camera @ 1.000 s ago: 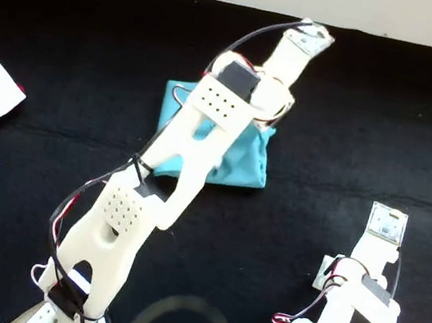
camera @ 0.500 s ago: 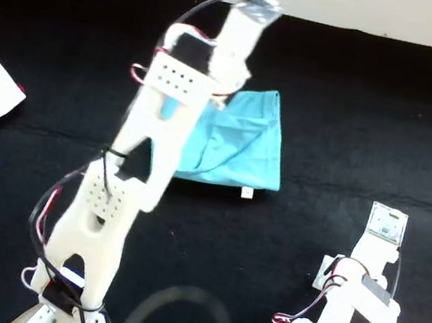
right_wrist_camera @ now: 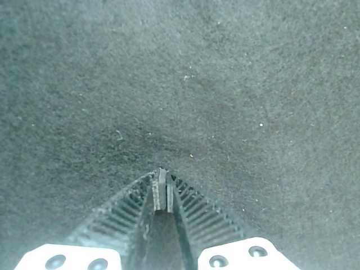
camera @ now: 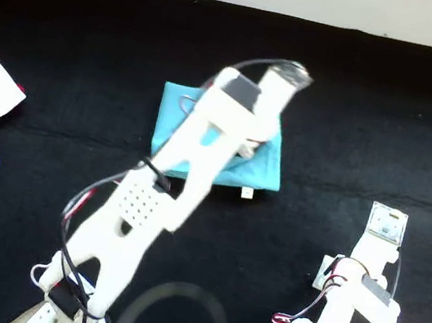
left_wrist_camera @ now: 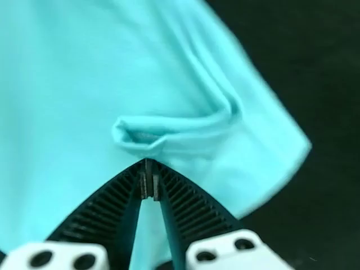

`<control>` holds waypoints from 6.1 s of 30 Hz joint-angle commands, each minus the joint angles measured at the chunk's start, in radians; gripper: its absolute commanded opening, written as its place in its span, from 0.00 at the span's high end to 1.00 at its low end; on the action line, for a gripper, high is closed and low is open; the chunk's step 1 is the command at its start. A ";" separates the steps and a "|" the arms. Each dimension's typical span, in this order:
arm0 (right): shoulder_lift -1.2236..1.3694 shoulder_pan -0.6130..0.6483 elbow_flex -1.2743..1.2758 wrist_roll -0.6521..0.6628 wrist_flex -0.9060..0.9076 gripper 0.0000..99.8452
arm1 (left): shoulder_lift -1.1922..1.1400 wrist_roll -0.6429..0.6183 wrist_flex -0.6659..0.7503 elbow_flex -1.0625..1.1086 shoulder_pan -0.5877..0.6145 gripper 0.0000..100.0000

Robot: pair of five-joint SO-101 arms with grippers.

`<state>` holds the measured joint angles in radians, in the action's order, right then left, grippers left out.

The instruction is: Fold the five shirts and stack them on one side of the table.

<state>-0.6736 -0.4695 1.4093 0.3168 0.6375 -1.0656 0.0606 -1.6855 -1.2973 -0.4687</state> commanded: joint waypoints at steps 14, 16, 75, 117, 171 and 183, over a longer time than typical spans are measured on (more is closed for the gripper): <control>-0.001 -0.004 0.018 0.002 -0.025 0.99 | 0.104 -0.032 -0.064 -0.090 0.013 0.99; -0.001 -0.004 0.018 0.002 -0.025 0.99 | 0.056 -0.032 -0.064 -0.093 0.012 0.99; 1.365 0.722 -2.241 -0.494 0.955 0.64 | 1.727 0.144 0.907 2.503 0.921 0.99; 1.755 0.464 -2.526 -0.143 0.881 0.99 | 1.728 0.141 1.026 2.611 0.917 0.99; 1.882 0.028 -3.092 0.046 0.453 0.78 | 1.728 0.141 1.028 2.611 0.915 0.99; 1.893 0.036 -2.996 0.034 0.444 0.78 | 1.735 0.141 1.028 2.620 0.915 0.99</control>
<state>1.2336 -0.4373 -1.6134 0.3613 1.1239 0.6605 0.1987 -0.6713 1.3218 0.4396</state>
